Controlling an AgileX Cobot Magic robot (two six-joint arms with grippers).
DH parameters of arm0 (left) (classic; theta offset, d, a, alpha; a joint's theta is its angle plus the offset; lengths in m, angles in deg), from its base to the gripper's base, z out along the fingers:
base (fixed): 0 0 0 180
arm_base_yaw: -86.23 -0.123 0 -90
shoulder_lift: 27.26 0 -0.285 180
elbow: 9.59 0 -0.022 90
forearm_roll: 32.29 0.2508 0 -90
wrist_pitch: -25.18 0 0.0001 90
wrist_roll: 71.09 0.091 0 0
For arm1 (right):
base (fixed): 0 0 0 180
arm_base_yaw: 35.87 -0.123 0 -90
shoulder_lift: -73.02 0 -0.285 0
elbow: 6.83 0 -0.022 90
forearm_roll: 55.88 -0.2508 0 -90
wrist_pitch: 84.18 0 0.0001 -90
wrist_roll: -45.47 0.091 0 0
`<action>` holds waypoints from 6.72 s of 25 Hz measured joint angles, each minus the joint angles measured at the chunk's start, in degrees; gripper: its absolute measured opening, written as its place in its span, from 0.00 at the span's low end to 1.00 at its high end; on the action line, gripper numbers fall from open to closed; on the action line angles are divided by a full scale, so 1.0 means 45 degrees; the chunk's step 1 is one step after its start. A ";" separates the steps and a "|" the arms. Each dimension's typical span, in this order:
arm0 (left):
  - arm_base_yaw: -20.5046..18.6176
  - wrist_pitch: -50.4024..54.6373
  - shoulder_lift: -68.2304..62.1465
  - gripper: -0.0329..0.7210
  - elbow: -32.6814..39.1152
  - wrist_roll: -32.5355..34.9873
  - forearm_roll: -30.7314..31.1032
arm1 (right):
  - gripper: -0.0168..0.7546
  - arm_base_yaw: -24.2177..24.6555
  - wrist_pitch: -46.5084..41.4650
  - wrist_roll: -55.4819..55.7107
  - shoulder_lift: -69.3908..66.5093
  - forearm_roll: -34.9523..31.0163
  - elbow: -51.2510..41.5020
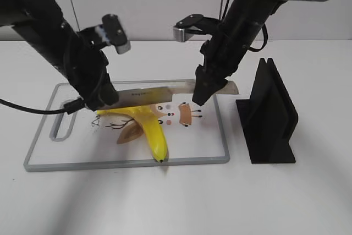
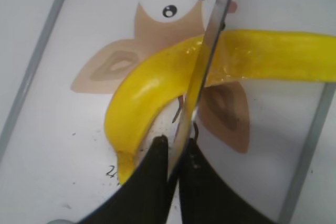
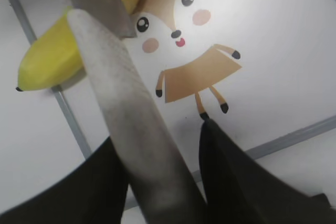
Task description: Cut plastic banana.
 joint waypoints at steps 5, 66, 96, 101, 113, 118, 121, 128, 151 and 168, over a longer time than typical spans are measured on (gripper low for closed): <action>0.0400 -0.0199 -0.0933 0.06 -0.0084 -0.0172 0.0139 | 0.45 0.0083 -0.0165 -0.0041 -0.0827 0.0288 0.0056; -0.3017 0.1855 0.5389 0.82 -0.1390 -1.0170 0.3459 | 0.24 0.0072 -0.2021 0.4173 0.3755 0.1891 0.2579; -0.3822 0.4902 1.6902 0.82 0.6897 -1.2918 0.3861 | 0.24 0.0072 0.2635 1.2156 1.1994 0.3583 -0.8375; -0.3822 0.4746 1.9474 0.80 0.8124 -1.2918 0.3861 | 0.24 0.0072 0.2781 1.3515 1.2244 0.4410 -0.8889; -0.3822 0.4552 2.3196 0.80 0.9648 -1.3151 0.4488 | 0.24 0.0072 0.2801 1.5090 1.2231 0.5464 -0.8886; -0.3822 0.4623 2.3841 0.79 0.9774 -1.3492 0.4767 | 0.24 0.0072 0.2836 1.5090 1.1639 0.5464 -0.8886; -0.3822 0.4633 2.3924 0.78 0.9774 -1.3539 0.4793 | 0.24 0.0072 0.2878 1.5094 1.1105 0.5575 -0.8886; -0.3822 0.4633 2.3932 0.78 0.9774 -1.3551 0.4818 | 0.24 0.0072 0.3000 1.5094 0.9919 0.5575 -0.8886; -0.3822 0.4633 2.3932 0.78 0.9774 -1.3586 0.4818 | 0.24 0.0072 0.3625 1.5535 0.9606 0.5862 -0.9542; -0.3822 0.4633 2.3932 0.78 0.9774 -1.3586 0.4818 | 0.45 0.0072 0.3954 1.5546 0.9166 0.4830 -1.0649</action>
